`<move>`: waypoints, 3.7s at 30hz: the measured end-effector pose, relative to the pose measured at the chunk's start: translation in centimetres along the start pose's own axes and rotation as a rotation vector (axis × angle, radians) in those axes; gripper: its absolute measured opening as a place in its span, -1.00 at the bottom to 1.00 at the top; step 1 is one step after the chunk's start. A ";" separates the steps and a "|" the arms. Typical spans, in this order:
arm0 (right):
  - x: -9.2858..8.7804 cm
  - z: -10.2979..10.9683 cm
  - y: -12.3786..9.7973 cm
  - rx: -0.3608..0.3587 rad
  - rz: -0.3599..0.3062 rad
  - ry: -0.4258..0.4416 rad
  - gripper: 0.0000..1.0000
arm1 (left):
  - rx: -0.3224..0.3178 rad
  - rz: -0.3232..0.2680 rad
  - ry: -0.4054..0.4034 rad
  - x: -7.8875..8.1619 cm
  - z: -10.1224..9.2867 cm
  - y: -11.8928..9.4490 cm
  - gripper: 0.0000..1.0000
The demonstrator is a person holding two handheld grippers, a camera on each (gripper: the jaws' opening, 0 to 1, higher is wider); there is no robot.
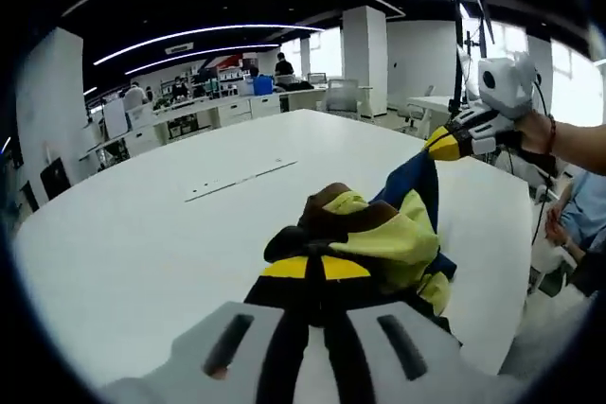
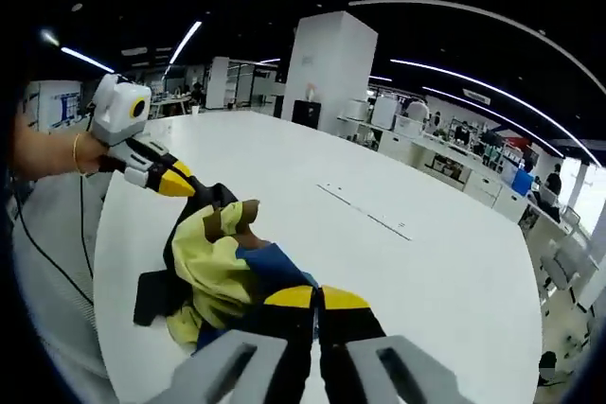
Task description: Fold the garment on the visible template until the final outline fits inside the template.
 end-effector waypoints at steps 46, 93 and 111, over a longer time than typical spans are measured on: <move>-1.9 -14.5 8.5 -0.266 0.096 0.409 -1.00 | 0.190 0.029 -0.149 1.1 11.4 11.5 -1.00; -5.1 -14.4 9.9 -0.225 0.106 0.664 -0.10 | 0.203 0.132 -0.241 -2.5 12.9 11.8 0.03; -4.3 -7.4 6.4 -0.022 0.092 0.650 0.55 | 0.040 0.073 -0.222 -1.4 7.1 7.6 0.65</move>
Point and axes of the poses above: the point that each gripper's makers call its tool centre point, and the gripper's own axes: y roughly forward along the fingers, z roughly to its left, x roughly out of its top, the point moved 7 cm from there along -y, roughly backward along the fingers, and after that the axes turned 2 degrees about z, right-handed, at the moved point
